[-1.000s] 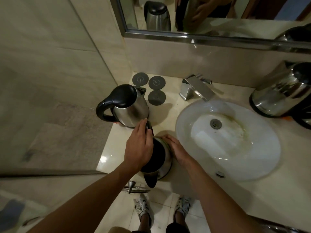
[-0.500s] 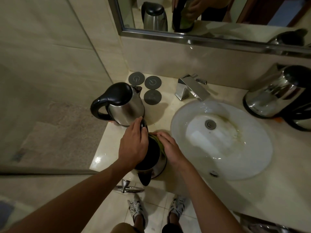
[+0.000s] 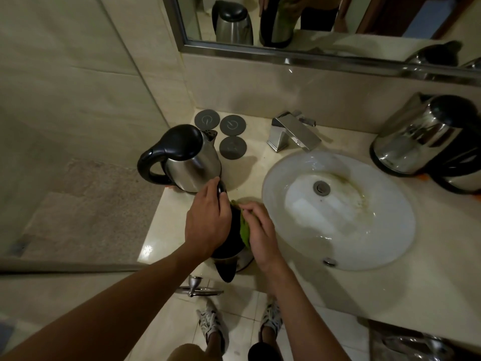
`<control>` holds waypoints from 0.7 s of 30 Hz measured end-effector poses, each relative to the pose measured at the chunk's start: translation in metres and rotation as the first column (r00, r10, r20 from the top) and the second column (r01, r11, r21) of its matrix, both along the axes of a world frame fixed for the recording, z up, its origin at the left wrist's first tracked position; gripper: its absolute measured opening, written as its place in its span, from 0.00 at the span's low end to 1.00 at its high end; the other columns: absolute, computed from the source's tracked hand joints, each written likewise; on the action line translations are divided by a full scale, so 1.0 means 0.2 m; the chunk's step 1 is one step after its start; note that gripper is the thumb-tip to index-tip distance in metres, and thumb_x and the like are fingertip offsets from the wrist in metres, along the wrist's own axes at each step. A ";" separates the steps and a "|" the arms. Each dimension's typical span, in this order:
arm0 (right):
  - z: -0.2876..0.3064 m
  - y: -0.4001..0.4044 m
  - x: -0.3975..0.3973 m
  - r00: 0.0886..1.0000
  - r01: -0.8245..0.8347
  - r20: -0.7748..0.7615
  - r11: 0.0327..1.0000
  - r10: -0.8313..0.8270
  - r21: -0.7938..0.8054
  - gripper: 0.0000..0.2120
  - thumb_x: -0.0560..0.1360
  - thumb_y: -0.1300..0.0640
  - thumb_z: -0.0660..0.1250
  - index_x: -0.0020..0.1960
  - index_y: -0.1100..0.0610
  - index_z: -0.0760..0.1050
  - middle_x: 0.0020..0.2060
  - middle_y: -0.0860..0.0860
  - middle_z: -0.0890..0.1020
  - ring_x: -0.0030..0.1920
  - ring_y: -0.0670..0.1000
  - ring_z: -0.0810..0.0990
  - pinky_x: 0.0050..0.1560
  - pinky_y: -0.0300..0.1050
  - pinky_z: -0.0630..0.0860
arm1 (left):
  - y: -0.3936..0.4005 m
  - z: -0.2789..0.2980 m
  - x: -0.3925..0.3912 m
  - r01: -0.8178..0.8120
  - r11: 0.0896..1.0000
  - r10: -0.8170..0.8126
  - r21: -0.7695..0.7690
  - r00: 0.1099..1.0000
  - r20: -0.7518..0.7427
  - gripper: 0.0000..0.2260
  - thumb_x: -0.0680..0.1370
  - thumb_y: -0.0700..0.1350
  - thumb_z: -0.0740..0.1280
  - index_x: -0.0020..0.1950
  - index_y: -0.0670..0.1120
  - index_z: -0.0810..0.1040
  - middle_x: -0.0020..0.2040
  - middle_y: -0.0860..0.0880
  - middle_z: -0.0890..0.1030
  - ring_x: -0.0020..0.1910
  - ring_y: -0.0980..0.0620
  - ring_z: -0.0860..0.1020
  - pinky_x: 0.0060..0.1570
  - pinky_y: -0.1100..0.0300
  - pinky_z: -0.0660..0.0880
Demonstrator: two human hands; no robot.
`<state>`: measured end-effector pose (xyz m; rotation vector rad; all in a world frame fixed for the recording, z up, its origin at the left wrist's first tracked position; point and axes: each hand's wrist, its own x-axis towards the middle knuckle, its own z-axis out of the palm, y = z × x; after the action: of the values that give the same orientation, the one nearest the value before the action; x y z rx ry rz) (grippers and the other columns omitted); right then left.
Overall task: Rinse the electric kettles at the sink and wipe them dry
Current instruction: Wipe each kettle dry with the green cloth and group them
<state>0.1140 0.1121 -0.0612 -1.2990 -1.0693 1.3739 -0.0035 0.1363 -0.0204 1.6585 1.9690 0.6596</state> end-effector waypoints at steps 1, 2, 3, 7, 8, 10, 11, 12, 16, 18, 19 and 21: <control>-0.02 0.03 0.01 1.000 0.002 -0.021 0.999 -0.003 -0.046 0.11 0.77 0.55 0.60 0.51 0.57 0.79 0.53 0.53 0.80 0.57 0.49 0.78 0.60 0.39 0.74 | 0.00 0.00 0.00 0.002 1.000 -0.002 0.000 1.000 0.004 0.20 0.84 0.47 0.55 0.76 0.47 0.64 0.73 0.47 0.69 0.70 0.50 0.68 0.63 0.61 0.61; -0.06 0.05 0.02 0.999 0.010 -0.031 0.995 -0.013 -0.102 0.11 0.78 0.55 0.60 0.52 0.58 0.79 0.54 0.54 0.80 0.57 0.50 0.78 0.61 0.43 0.74 | 0.00 0.00 0.00 0.001 1.000 -0.001 -0.001 1.000 0.009 0.20 0.84 0.47 0.55 0.76 0.47 0.64 0.74 0.47 0.69 0.70 0.50 0.68 0.63 0.62 0.61; -0.09 0.05 0.03 0.999 0.018 -0.034 0.987 -0.024 -0.158 0.11 0.80 0.55 0.60 0.53 0.58 0.79 0.55 0.53 0.81 0.58 0.51 0.78 0.62 0.46 0.74 | 0.00 0.01 0.00 -0.001 1.000 0.001 -0.001 1.000 0.013 0.20 0.84 0.47 0.55 0.76 0.47 0.64 0.74 0.47 0.69 0.71 0.50 0.68 0.63 0.61 0.61; -0.18 -0.15 0.01 0.982 0.144 -0.072 0.936 -0.175 -0.321 0.10 0.85 0.55 0.55 0.61 0.49 0.72 0.63 0.53 0.76 0.62 0.49 0.77 0.59 0.40 0.76 | 0.00 0.01 -0.01 0.008 1.000 -0.008 0.001 1.000 0.024 0.20 0.84 0.47 0.55 0.76 0.46 0.64 0.74 0.47 0.69 0.71 0.49 0.68 0.64 0.61 0.61; -0.19 -0.22 -0.03 0.971 0.191 -0.074 0.928 -0.225 -0.320 0.10 0.85 0.54 0.55 0.62 0.47 0.71 0.65 0.52 0.75 0.63 0.47 0.76 0.58 0.38 0.76 | 0.00 0.01 -0.01 0.011 1.000 -0.011 -0.002 1.000 0.024 0.20 0.84 0.47 0.55 0.76 0.46 0.64 0.74 0.47 0.69 0.71 0.49 0.68 0.63 0.61 0.61; -0.15 -0.35 -0.10 0.949 0.268 -0.081 0.914 -0.305 -0.304 0.12 0.82 0.49 0.56 0.64 0.41 0.69 0.68 0.49 0.71 0.66 0.46 0.73 0.64 0.41 0.74 | -0.01 0.02 -0.01 0.013 1.000 -0.013 -0.004 1.000 0.012 0.20 0.84 0.47 0.55 0.76 0.46 0.64 0.74 0.46 0.69 0.70 0.48 0.68 0.63 0.60 0.62; -0.11 -0.38 -0.13 0.944 0.287 -0.077 0.915 -0.320 -0.284 0.14 0.81 0.48 0.56 0.65 0.38 0.69 0.69 0.46 0.69 0.68 0.44 0.72 0.66 0.41 0.72 | -0.01 0.02 0.00 0.015 1.000 -0.015 -0.003 1.000 0.000 0.20 0.84 0.48 0.55 0.76 0.46 0.64 0.73 0.46 0.69 0.70 0.48 0.69 0.62 0.59 0.63; -0.07 -0.40 -0.15 0.950 0.275 -0.080 0.928 -0.303 -0.250 0.14 0.83 0.50 0.56 0.66 0.36 0.67 0.68 0.43 0.68 0.68 0.40 0.70 0.65 0.37 0.72 | -0.01 0.02 0.00 0.018 1.000 -0.018 -0.001 1.000 -0.011 0.20 0.84 0.48 0.54 0.76 0.45 0.64 0.73 0.45 0.70 0.69 0.48 0.69 0.62 0.59 0.64; 0.01 -0.34 -0.14 0.984 0.169 -0.031 0.974 -0.175 -0.149 0.16 0.86 0.54 0.52 0.69 0.37 0.64 0.65 0.37 0.64 0.62 0.26 0.64 0.55 0.20 0.66 | -0.01 0.02 0.00 0.024 1.000 -0.024 -0.002 0.999 -0.024 0.20 0.84 0.49 0.53 0.75 0.45 0.64 0.72 0.45 0.70 0.68 0.47 0.70 0.63 0.55 0.67; 0.01 -0.29 -0.11 0.981 0.195 0.028 0.971 -0.193 -0.141 0.14 0.84 0.48 0.52 0.65 0.33 0.66 0.67 0.41 0.66 0.67 0.35 0.65 0.63 0.28 0.65 | 0.00 0.02 -0.01 0.033 0.999 -0.033 -0.007 0.999 -0.020 0.21 0.83 0.48 0.53 0.75 0.44 0.64 0.72 0.45 0.70 0.68 0.47 0.70 0.64 0.54 0.67; -0.01 -0.27 -0.09 0.975 0.223 0.022 0.962 -0.222 -0.157 0.14 0.83 0.47 0.52 0.64 0.33 0.67 0.68 0.43 0.67 0.68 0.39 0.67 0.65 0.32 0.67 | -0.01 0.02 -0.01 0.036 0.999 -0.036 -0.013 0.999 -0.016 0.21 0.83 0.49 0.53 0.75 0.44 0.64 0.73 0.45 0.69 0.68 0.47 0.70 0.64 0.54 0.67; -0.09 -0.26 -0.09 0.952 0.280 -0.055 0.927 -0.303 -0.251 0.14 0.85 0.48 0.51 0.67 0.39 0.68 0.68 0.46 0.70 0.64 0.39 0.71 0.58 0.30 0.73 | -0.01 0.02 -0.01 0.036 0.999 -0.036 -0.019 0.999 -0.002 0.21 0.83 0.49 0.54 0.75 0.44 0.64 0.73 0.44 0.69 0.68 0.46 0.70 0.64 0.53 0.67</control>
<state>0.0967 0.0602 -0.0802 -1.4868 -0.6277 1.3485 -0.0049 0.1345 -0.0157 1.6798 1.9368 0.6241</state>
